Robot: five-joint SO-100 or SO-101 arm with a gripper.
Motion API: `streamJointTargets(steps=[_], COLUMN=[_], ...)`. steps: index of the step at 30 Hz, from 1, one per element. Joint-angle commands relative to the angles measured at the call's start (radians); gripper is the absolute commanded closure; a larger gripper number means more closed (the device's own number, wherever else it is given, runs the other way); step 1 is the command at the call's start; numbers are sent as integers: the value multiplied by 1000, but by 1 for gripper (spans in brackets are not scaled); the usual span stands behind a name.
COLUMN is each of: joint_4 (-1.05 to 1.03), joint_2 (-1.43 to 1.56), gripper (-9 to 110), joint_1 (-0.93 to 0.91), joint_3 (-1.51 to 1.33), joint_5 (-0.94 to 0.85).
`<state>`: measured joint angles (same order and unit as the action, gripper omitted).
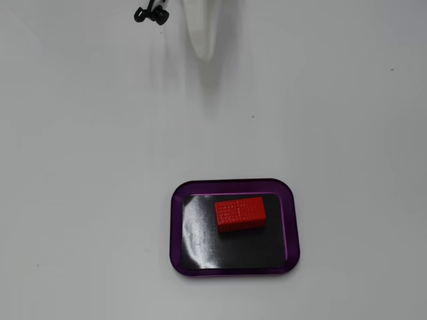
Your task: Remove the cube from the box.
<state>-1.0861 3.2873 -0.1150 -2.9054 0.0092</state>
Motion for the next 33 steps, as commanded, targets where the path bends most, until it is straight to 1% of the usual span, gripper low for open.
streamJointTargets(steps=[1, 13, 18, 22, 26, 33], joint_4=[95, 91, 78, 89, 120, 106], joint_2=[52, 41, -29, -279, -635, -1230], gripper=[102, 102, 102, 102, 102, 101], joint_1=[0, -5, 0, 0, 2, 6], joint_3=[-3, 6, 189, 367, 607, 1078], joint_5=[9, 0, 0, 2, 9, -3])
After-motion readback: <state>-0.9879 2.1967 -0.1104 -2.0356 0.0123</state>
